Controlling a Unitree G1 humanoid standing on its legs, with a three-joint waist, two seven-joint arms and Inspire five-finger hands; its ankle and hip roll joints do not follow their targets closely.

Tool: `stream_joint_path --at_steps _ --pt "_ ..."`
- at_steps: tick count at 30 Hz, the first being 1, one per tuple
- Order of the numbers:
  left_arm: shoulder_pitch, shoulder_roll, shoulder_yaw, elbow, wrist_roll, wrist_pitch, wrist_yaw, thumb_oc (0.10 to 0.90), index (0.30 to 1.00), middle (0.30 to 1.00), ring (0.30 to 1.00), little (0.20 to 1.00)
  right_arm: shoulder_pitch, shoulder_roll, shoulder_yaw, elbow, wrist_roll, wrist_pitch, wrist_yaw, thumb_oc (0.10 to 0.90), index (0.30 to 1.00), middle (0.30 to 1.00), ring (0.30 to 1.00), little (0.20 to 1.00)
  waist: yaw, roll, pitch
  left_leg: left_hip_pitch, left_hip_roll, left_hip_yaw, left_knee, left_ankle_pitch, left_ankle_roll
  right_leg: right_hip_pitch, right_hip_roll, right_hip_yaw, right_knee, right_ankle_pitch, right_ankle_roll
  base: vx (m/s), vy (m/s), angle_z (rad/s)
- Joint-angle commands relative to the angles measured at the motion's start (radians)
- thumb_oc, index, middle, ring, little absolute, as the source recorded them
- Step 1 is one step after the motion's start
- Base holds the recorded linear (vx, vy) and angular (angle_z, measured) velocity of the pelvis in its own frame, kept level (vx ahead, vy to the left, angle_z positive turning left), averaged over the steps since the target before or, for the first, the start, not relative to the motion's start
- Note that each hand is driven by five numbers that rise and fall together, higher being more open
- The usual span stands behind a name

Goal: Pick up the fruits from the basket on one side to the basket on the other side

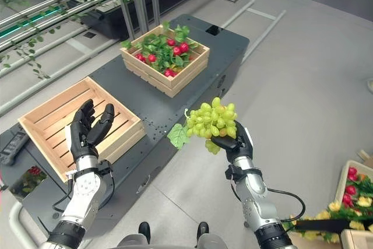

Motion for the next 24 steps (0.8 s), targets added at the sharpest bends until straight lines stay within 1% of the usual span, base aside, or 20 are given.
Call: stream_joint_path --at_steps 1,3,4,5,6,7,8,9,10,11,13,14,15,16,17,18,19,20,22,24 --pt "-0.056 0.052 0.026 -0.044 0.047 -0.111 0.002 0.800 0.900 0.900 0.900 0.900 -0.037 0.060 -0.013 -0.123 -0.001 -0.151 0.057 0.400 0.300 0.300 0.300 0.300 -0.007 -0.015 -0.107 -0.099 -0.079 -0.037 0.001 -0.022 0.023 0.081 0.001 -0.045 -0.009 -0.056 -0.035 -0.08 -0.064 -0.04" --pt "-0.053 0.051 0.023 -0.046 0.044 -0.113 -0.005 0.800 0.900 0.900 0.900 0.900 -0.035 0.057 -0.010 -0.126 -0.001 -0.147 0.049 0.400 0.300 0.300 0.300 0.300 -0.006 -0.011 -0.109 -0.117 -0.079 -0.042 0.000 -0.009 0.016 0.089 0.010 -0.045 -0.012 -0.059 -0.038 -0.15 -0.045 0.00" --pt "-0.064 0.054 0.013 -0.043 0.030 -0.119 -0.003 0.800 0.900 0.900 0.900 0.900 -0.044 0.043 -0.006 -0.128 0.004 -0.144 0.035 0.400 0.300 0.300 0.300 0.300 0.002 -0.010 -0.110 -0.134 -0.088 -0.073 0.000 0.003 0.009 0.087 0.015 -0.035 -0.021 -0.057 -0.042 -0.21 -0.004 0.01" --pt "-0.069 0.053 0.011 -0.041 0.027 -0.120 -0.001 0.800 0.900 0.900 0.900 0.900 -0.054 0.037 -0.007 -0.124 0.008 -0.140 0.035 0.400 0.300 0.300 0.300 0.300 0.003 -0.012 -0.109 -0.130 -0.093 -0.083 0.015 -0.006 0.011 0.081 0.014 -0.031 -0.020 -0.054 -0.044 -0.29 0.053 -0.05" --pt "-0.078 0.051 0.011 -0.041 0.021 -0.123 0.002 0.800 0.900 0.900 0.900 0.900 -0.077 0.023 -0.009 -0.113 0.019 -0.127 0.039 0.400 0.300 0.300 0.300 0.300 0.001 -0.025 -0.102 -0.136 -0.107 -0.093 0.102 -0.048 0.014 0.067 0.001 -0.019 -0.017 -0.043 -0.051 -0.21 0.067 -0.09" --pt "-0.081 0.051 0.012 -0.041 0.020 -0.126 0.000 0.800 0.900 0.900 0.900 0.900 -0.083 0.020 -0.009 -0.110 0.020 -0.125 0.039 0.400 0.300 0.300 0.300 0.300 0.000 -0.028 -0.100 -0.142 -0.109 -0.093 0.130 -0.063 0.015 0.064 -0.002 -0.016 -0.015 -0.041 -0.052 -0.23 0.084 -0.12" --pt "-0.081 0.051 0.010 -0.046 0.021 -0.128 0.004 0.800 0.900 0.900 0.900 0.900 -0.094 0.016 -0.010 -0.104 0.025 -0.118 0.041 0.400 0.300 0.300 0.300 0.300 -0.003 -0.043 -0.096 -0.151 -0.118 -0.096 0.207 -0.085 0.015 0.054 -0.017 -0.009 -0.014 -0.026 -0.056 -0.23 0.123 -0.14" --pt "-0.075 0.049 0.011 -0.061 0.031 -0.133 0.014 0.800 0.900 0.900 0.900 0.900 -0.112 0.008 -0.010 -0.090 0.039 -0.103 0.057 0.400 0.300 0.300 0.300 0.300 -0.002 -0.062 -0.082 -0.168 -0.138 -0.140 0.375 -0.149 0.026 0.038 -0.038 0.014 -0.007 -0.001 -0.057 -0.29 0.220 -0.34" --pt "-0.059 0.048 0.019 -0.073 0.050 -0.139 0.028 0.800 0.900 0.900 0.900 0.900 -0.123 0.011 -0.003 -0.078 0.049 -0.090 0.081 0.400 0.300 0.300 0.300 0.300 -0.003 -0.069 -0.081 -0.160 -0.167 -0.207 0.439 -0.181 0.046 0.002 -0.051 0.052 0.019 0.016 -0.053 -0.24 0.254 -0.49" --pt "-0.050 0.051 0.024 -0.076 0.050 -0.141 0.032 0.800 0.900 0.900 0.900 0.900 -0.124 0.015 0.003 -0.074 0.049 -0.084 0.091 0.400 0.300 0.300 0.300 0.300 -0.004 -0.063 -0.080 -0.142 -0.170 -0.238 0.432 -0.189 0.049 -0.012 -0.049 0.074 0.033 0.016 -0.050 -0.15 0.297 -1.01" --pt "-0.033 0.059 0.035 -0.082 0.034 -0.142 0.035 0.800 0.900 0.900 0.900 0.900 -0.134 0.033 0.023 -0.064 0.039 -0.072 0.101 0.400 0.300 0.300 0.300 0.300 -0.005 -0.037 -0.085 -0.077 -0.163 -0.333 0.307 -0.211 0.058 -0.048 -0.035 0.137 0.061 0.012 -0.038 -0.11 0.264 -1.20" --pt "-0.033 0.061 0.035 -0.081 0.032 -0.145 0.034 0.800 0.900 0.900 0.900 0.900 -0.138 0.035 0.029 -0.062 0.035 -0.071 0.099 0.400 0.300 0.300 0.300 0.300 -0.004 -0.032 -0.085 -0.059 -0.165 -0.349 0.273 -0.216 0.060 -0.054 -0.032 0.149 0.064 0.011 -0.036 -0.19 0.296 -1.01" --pt "-0.047 0.066 0.025 -0.069 0.020 -0.143 0.027 0.800 0.900 0.900 0.900 0.900 -0.147 0.051 0.048 -0.056 0.021 -0.073 0.078 0.400 0.300 0.300 0.300 0.300 -0.007 -0.014 -0.086 -0.036 -0.174 -0.366 0.186 -0.215 0.068 -0.080 -0.031 0.155 0.069 0.014 -0.021 -0.23 0.289 -1.04" --pt "-0.066 0.068 0.015 -0.064 0.009 -0.136 0.019 0.800 0.900 0.900 0.900 0.900 -0.149 0.058 0.055 -0.060 0.023 -0.075 0.060 0.400 0.300 0.300 0.300 0.300 -0.013 -0.006 -0.082 -0.029 -0.173 -0.353 0.142 -0.199 0.074 -0.103 -0.037 0.149 0.079 0.021 -0.007 -0.31 0.327 -0.92" --pt "-0.090 0.071 0.001 -0.058 0.009 -0.135 0.012 0.800 0.900 0.900 0.900 0.900 -0.155 0.059 0.060 -0.059 0.039 -0.083 0.046 0.400 0.300 0.300 0.300 0.300 -0.021 -0.005 -0.073 -0.027 -0.175 -0.349 0.123 -0.188 0.080 -0.137 -0.048 0.147 0.086 0.039 0.009 -0.26 0.211 -0.99" --pt "-0.103 0.074 -0.007 -0.051 0.014 -0.137 0.009 0.800 0.900 0.900 0.900 0.900 -0.158 0.059 0.059 -0.053 0.049 -0.087 0.046 0.400 0.300 0.300 0.300 0.300 -0.025 -0.005 -0.068 -0.024 -0.183 -0.360 0.112 -0.186 0.083 -0.156 -0.055 0.150 0.086 0.055 0.018 -0.30 0.245 -0.64" --pt "-0.125 0.075 -0.023 -0.044 0.025 -0.136 0.012 0.800 0.900 0.900 0.900 0.900 -0.165 0.070 0.060 -0.040 0.057 -0.090 0.037 0.400 0.300 0.300 0.300 0.300 -0.032 -0.007 -0.056 -0.019 -0.202 -0.371 0.088 -0.180 0.088 -0.178 -0.070 0.151 0.073 0.094 0.035 -0.26 0.254 -0.37" --pt "-0.131 0.069 -0.033 -0.036 0.041 -0.140 0.023 0.800 0.900 0.900 0.900 0.900 -0.166 0.080 0.064 -0.031 0.051 -0.086 0.039 0.400 0.300 0.300 0.300 0.300 -0.040 -0.005 -0.045 -0.007 -0.209 -0.362 0.073 -0.178 0.092 -0.193 -0.082 0.142 0.057 0.122 0.045 -0.25 0.266 -0.06" --pt "-0.118 0.070 -0.031 -0.038 0.055 -0.134 0.028 0.800 0.900 0.900 0.900 0.900 -0.153 0.094 0.067 -0.025 0.052 -0.080 0.046 0.400 0.300 0.300 0.300 0.300 -0.044 0.002 -0.038 0.018 -0.218 -0.348 0.038 -0.177 0.098 -0.201 -0.086 0.125 0.027 0.155 0.052 -0.16 0.193 -0.31" --pt "-0.102 0.078 -0.027 -0.037 0.053 -0.136 0.027 0.800 0.900 0.900 0.900 0.900 -0.134 0.104 0.068 -0.022 0.053 -0.083 0.057 0.400 0.300 0.300 0.300 0.300 -0.047 0.010 -0.032 0.037 -0.215 -0.321 0.017 -0.170 0.098 -0.217 -0.084 0.090 0.030 0.162 0.053 -0.16 0.138 -0.57"
